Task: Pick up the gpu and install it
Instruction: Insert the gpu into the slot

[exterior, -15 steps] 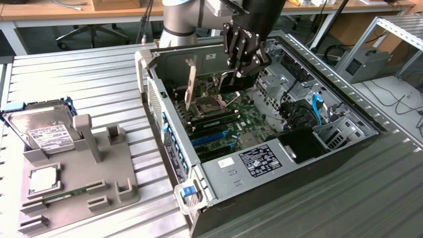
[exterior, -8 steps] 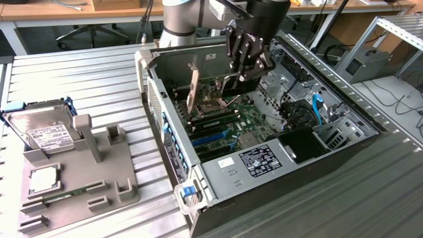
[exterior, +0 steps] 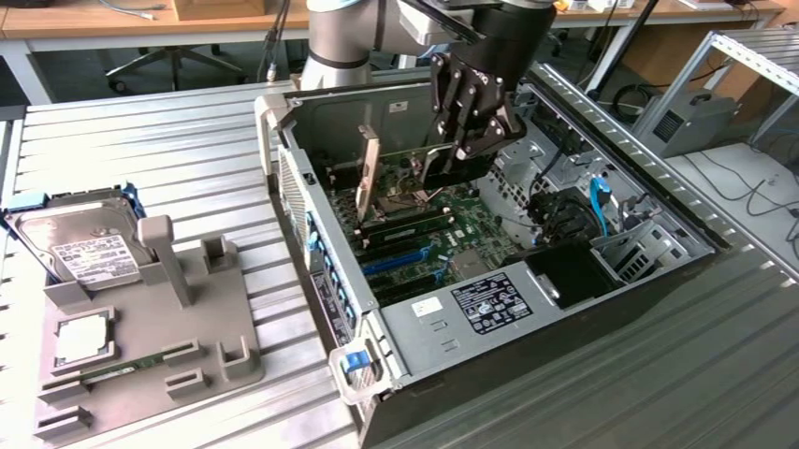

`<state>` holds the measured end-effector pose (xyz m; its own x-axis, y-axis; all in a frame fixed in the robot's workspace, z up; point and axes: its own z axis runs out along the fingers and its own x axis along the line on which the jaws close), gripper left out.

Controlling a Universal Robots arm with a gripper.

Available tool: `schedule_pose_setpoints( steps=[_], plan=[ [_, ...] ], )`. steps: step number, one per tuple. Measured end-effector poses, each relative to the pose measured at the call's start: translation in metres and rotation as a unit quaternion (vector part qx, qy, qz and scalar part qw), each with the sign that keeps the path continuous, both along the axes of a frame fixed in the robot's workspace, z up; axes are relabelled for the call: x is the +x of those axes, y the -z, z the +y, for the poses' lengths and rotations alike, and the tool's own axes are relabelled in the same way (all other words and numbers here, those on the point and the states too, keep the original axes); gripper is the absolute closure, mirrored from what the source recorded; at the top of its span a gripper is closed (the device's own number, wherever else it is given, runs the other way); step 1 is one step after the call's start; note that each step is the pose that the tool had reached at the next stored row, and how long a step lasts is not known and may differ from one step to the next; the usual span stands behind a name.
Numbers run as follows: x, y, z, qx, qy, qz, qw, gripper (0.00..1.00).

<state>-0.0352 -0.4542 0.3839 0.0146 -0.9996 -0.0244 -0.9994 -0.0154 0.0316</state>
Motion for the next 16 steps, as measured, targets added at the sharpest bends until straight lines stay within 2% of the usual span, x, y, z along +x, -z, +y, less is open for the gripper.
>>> schedule_pose_setpoints(
  steps=[7,16],
  plan=[
    [0.0,0.0009,-0.0001,0.0001,0.0,0.0,1.0,0.73],
    [0.0,0.011,-0.0001,0.0,0.0,0.0,1.0,0.73]
  ],
)
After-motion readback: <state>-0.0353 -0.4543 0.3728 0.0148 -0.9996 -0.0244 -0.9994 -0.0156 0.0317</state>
